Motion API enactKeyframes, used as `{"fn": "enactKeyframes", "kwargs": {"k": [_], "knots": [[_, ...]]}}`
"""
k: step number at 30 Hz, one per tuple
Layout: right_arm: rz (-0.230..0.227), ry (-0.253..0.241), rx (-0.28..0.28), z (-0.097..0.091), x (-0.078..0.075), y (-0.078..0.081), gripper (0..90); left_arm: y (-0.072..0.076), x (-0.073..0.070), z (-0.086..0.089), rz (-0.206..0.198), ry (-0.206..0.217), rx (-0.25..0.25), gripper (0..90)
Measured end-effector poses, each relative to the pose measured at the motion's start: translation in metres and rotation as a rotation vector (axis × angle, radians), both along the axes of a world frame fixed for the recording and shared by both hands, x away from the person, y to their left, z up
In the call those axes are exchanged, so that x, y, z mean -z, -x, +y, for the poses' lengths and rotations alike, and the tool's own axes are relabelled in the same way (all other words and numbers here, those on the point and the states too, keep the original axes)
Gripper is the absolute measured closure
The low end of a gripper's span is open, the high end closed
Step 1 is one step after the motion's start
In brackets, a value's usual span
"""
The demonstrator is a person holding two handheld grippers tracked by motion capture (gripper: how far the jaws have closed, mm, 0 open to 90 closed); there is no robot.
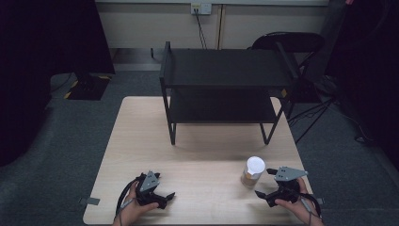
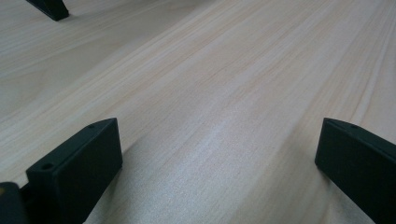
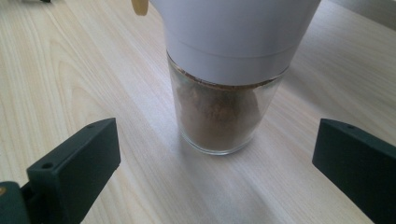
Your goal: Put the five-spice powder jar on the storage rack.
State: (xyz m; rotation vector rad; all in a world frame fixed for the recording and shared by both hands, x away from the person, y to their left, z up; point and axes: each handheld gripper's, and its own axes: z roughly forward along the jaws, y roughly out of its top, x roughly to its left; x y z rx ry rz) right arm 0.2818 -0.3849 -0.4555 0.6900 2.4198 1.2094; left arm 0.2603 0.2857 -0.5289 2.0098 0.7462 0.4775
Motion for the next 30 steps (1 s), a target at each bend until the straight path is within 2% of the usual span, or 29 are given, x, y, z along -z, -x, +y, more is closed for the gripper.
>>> {"fn": "enactKeyframes", "kwargs": {"k": [6, 9, 13, 16, 18, 24, 30], "knots": [[0.004, 0.015, -0.004, 0.007, 0.002, -0.003, 0.0, 0.000, 0.000, 0.000, 0.000, 0.000, 0.000, 0.0], [-0.011, 0.029, -0.004, 0.013, 0.003, -0.005, 0.0, 0.000, 0.000, 0.000, 0.000, 0.000, 0.000, 0.0], [-0.033, -0.021, 0.026, 0.021, 0.005, -0.007, 0.6, 0.000, 0.000, 0.000, 0.000, 0.000, 0.000, 0.0], [-0.046, -0.035, 0.045, 0.030, 0.005, -0.010, 2.6, 0.000, 0.000, 0.000, 0.000, 0.000, 0.000, 0.0], [-0.059, -0.036, 0.045, 0.036, 0.006, -0.012, 6.7, 0.000, 0.000, 0.000, 0.000, 0.000, 0.000, 0.0], [-0.072, -0.057, 0.042, 0.038, 0.006, -0.015, 28.6, 0.000, 0.000, 0.000, 0.000, 0.000, 0.000, 0.0], [-0.079, -0.074, 0.041, 0.035, 0.009, -0.014, 30.4, 0.000, 0.000, 0.000, 0.000, 0.000, 0.000, 0.0]]}}
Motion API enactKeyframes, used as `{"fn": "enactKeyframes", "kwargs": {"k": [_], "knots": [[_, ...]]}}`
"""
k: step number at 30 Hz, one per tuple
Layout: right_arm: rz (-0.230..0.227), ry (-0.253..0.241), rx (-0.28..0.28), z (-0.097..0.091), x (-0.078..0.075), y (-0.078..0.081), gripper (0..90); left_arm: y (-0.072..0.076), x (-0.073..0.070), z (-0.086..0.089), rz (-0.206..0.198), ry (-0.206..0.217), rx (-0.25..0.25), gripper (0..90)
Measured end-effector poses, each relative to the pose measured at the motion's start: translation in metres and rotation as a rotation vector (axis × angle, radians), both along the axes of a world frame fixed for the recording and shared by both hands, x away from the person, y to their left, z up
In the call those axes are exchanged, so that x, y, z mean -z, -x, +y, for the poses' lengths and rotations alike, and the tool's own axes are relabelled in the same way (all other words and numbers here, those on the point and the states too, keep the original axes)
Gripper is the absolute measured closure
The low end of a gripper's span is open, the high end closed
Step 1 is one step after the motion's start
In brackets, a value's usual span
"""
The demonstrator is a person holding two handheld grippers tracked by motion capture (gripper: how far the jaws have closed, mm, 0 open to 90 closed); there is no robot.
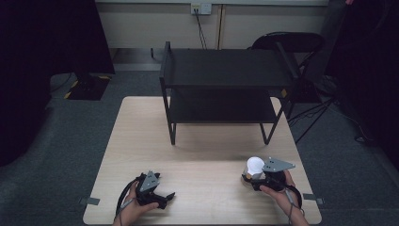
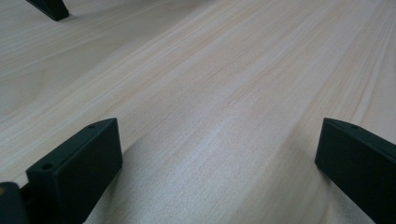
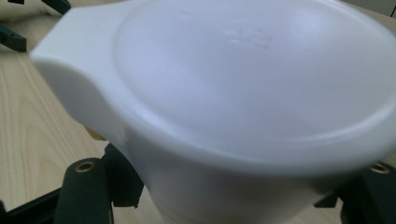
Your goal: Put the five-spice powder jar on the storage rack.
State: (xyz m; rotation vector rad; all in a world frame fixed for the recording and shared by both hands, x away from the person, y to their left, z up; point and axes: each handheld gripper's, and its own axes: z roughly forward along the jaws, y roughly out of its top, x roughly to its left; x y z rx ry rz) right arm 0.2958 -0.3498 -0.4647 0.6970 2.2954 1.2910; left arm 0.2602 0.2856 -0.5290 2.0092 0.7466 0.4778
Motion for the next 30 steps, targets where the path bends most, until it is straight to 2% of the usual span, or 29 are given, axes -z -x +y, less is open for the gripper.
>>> {"fn": "enactKeyframes", "kwargs": {"k": [3, 8, 13, 18, 23, 24, 25, 27, 28, 29, 30], "knots": [[0.001, -0.008, 0.009, 0.000, 0.001, 0.001, 30.5, 0.000, 0.000, 0.000, 0.000, 0.000, 0.000, 0.0], [0.038, -0.042, 0.009, -0.002, -0.002, -0.002, 30.6, 0.000, 0.000, 0.000, 0.000, 0.000, 0.000, 0.0], [0.027, -0.044, 0.011, 0.002, -0.016, -0.003, 30.6, 0.000, 0.000, 0.000, 0.000, 0.000, 0.000, 0.0], [0.019, -0.050, 0.015, 0.007, -0.042, -0.008, 30.6, 0.000, 0.000, 0.000, 0.000, 0.000, 0.000, 0.0], [0.009, -0.041, 0.022, 0.015, -0.078, -0.020, 30.6, 0.000, 0.000, 0.000, 0.000, 0.000, 0.000, 0.0], [0.009, -0.041, 0.022, 0.015, -0.078, -0.020, 30.6, 0.000, 0.000, 0.000, 0.000, 0.000, 0.000, 0.0], [-0.007, -0.033, 0.032, 0.019, -0.093, -0.023, 30.6, 0.000, 0.000, 0.000, 0.000, 0.000, 0.000, 0.0], [-0.017, -0.038, 0.043, 0.022, -0.103, -0.026, 30.6, 0.000, 0.000, 0.000, 0.000, 0.000, 0.000, 0.0], [-0.017, -0.038, 0.043, 0.022, -0.103, -0.026, 30.6, 0.000, 0.000, 0.000, 0.000, 0.000, 0.000, 0.0], [-0.021, -0.055, 0.057, 0.023, -0.115, -0.031, 30.6, 0.000, 0.000, 0.000, 0.000, 0.000, 0.000, 0.0], [-0.021, -0.055, 0.057, 0.023, -0.115, -0.031, 30.6, 0.000, 0.000, 0.000, 0.000, 0.000, 0.000, 0.0]]}}
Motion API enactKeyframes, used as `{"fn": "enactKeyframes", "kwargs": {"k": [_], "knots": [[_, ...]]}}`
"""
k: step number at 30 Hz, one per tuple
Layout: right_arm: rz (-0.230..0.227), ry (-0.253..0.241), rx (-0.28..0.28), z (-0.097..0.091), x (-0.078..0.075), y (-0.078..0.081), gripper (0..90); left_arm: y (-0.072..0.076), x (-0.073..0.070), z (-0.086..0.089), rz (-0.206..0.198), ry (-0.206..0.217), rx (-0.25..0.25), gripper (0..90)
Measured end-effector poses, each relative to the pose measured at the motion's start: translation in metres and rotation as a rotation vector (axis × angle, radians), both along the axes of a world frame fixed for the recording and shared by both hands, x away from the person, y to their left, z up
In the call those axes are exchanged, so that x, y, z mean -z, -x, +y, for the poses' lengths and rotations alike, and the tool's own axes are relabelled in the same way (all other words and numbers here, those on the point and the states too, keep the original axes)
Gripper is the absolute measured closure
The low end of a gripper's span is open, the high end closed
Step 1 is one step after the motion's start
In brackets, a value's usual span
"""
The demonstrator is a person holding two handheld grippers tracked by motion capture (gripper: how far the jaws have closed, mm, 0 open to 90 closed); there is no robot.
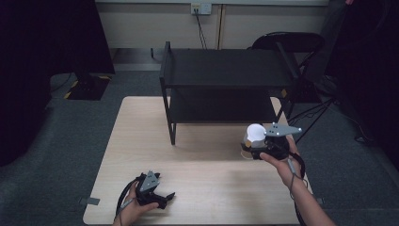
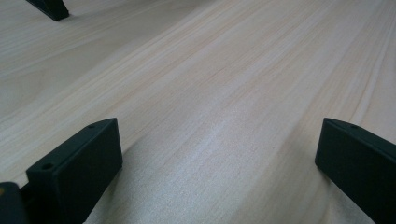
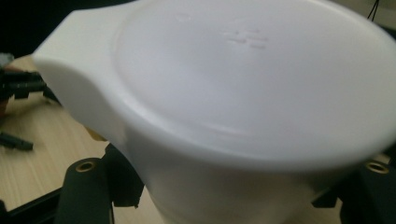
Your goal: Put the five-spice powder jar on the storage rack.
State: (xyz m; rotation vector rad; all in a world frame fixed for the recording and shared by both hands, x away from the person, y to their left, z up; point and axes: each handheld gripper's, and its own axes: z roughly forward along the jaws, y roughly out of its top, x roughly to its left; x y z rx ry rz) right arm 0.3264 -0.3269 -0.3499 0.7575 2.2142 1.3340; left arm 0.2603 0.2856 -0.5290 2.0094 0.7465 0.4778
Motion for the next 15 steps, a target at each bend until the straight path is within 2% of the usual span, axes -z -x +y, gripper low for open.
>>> {"fn": "enactKeyframes", "kwargs": {"k": [1, 7, 15], "knots": [[0.000, -0.007, 0.015, 0.002, -0.010, -0.005, 30.6, 0.000, 0.000, 0.000, 0.000, 0.000, 0.000, 0.0], [-0.012, -0.008, 0.063, 0.014, -0.033, -0.020, 30.6, 0.000, 0.000, 0.000, 0.000, 0.000, 0.000, 0.0], [-0.003, -0.013, 0.138, 0.034, -0.048, -0.042, 30.6, 0.000, 0.000, 0.000, 0.000, 0.000, 0.000, 0.0]]}}
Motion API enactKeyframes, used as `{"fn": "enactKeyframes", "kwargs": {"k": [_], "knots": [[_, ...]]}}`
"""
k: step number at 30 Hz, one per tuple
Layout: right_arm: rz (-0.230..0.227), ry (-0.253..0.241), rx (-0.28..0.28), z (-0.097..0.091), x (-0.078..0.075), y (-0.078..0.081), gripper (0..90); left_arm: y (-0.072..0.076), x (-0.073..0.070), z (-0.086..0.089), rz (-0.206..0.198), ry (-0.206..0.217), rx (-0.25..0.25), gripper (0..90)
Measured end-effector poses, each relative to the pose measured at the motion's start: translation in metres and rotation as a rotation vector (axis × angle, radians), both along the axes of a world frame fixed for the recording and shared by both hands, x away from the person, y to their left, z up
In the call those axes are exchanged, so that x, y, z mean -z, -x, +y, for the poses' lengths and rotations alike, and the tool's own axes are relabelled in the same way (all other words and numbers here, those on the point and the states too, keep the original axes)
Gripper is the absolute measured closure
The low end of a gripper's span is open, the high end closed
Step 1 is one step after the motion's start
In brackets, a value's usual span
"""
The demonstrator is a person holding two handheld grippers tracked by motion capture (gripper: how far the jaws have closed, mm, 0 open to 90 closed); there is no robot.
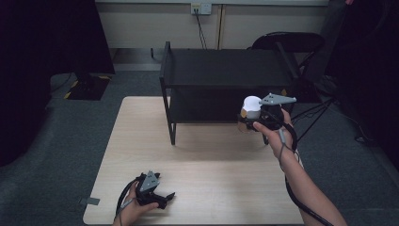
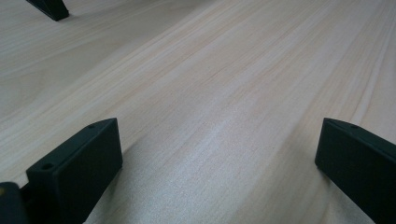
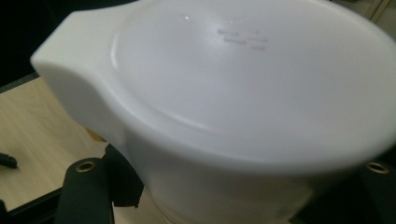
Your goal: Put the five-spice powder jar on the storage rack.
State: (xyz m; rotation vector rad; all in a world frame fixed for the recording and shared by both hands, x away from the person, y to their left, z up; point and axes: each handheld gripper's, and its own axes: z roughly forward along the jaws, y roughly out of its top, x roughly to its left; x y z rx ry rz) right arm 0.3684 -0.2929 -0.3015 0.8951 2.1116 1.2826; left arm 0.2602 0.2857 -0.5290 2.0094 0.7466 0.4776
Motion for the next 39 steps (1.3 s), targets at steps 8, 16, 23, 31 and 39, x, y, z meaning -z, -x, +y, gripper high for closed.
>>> {"fn": "enactKeyframes", "kwargs": {"k": [8, 16, 23, 31, 39], "knots": [[0.008, -0.014, 0.062, 0.014, -0.001, -0.021, 30.6, 0.000, 0.000, 0.000, 0.000, 0.000, 0.000, 0.0], [0.013, -0.012, 0.113, 0.027, 0.005, -0.038, 30.6, 0.000, 0.000, 0.000, 0.000, 0.002, 0.000, 0.0], [-0.011, -0.019, 0.138, 0.034, 0.009, -0.042, 30.6, 0.000, 0.000, 0.000, 0.001, 0.002, 0.000, 0.0], [-0.037, -0.029, 0.166, 0.040, 0.014, -0.041, 30.6, 0.000, 0.000, 0.000, 0.000, 0.002, -0.001, 0.0], [-0.058, -0.021, 0.178, 0.042, 0.016, -0.039, 30.4, 0.000, 0.000, 0.000, 0.000, 0.002, 0.000, 0.0]]}}
